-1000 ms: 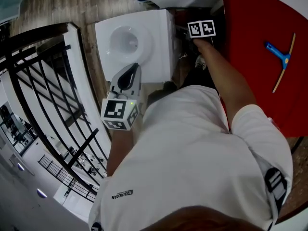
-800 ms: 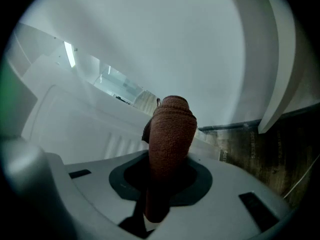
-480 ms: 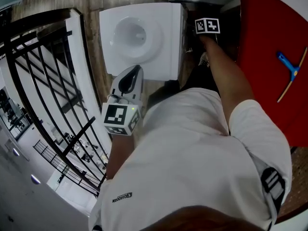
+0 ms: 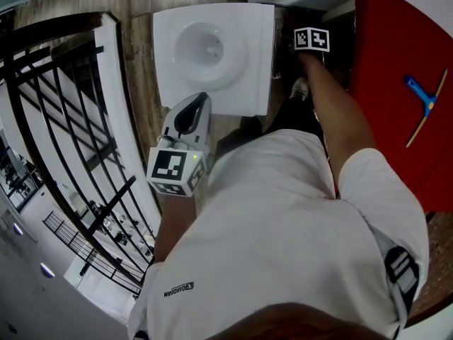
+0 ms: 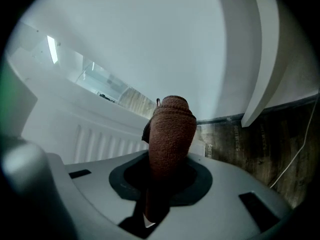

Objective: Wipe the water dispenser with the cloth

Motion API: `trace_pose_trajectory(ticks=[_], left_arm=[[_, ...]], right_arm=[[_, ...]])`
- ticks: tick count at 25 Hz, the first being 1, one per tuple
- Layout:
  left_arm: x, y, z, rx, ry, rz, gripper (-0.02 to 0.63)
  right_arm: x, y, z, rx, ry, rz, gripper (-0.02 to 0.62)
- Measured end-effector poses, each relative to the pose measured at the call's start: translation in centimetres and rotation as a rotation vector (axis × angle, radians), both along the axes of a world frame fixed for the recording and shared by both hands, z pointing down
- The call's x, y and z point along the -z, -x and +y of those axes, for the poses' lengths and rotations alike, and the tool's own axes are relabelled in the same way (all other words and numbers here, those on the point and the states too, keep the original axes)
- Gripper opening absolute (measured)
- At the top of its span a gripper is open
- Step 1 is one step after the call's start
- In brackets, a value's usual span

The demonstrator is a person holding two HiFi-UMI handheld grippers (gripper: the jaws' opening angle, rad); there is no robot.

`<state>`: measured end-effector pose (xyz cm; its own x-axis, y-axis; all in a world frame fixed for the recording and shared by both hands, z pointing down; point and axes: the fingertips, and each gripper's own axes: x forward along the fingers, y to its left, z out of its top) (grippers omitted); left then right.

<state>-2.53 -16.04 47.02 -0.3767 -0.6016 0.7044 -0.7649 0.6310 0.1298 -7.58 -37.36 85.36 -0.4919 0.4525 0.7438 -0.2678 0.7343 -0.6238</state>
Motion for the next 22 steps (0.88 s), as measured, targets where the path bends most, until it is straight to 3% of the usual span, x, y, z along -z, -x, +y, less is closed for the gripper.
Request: trace_pose_trajectory(ticks=[7, 15, 19, 22], left_arm=[[1.4, 0.5, 2.6, -0.049, -0.073, -0.009, 0.001], [2.1, 2.7, 4.5, -0.072, -0.182, -0.087, 0.002], [2.2, 3.0, 6.3, -0.078, -0.219, -0.108, 0.002], [2.1, 3.4, 8.7, -0.060, -0.241, -0.111, 0.001]], right_arm=[[6.9, -2.0, -0.9, -0.080, -0.035, -0.113, 0.074], [21.5, -4.9, -2.9, -0.204, -0.089, -0.365, 0.074], [30.3, -7.1, -0.1, -0.217, -0.155, -0.457, 0.074], [35.8, -7.5, 5.6, -0.189, -0.102, -0.533, 0.074]])
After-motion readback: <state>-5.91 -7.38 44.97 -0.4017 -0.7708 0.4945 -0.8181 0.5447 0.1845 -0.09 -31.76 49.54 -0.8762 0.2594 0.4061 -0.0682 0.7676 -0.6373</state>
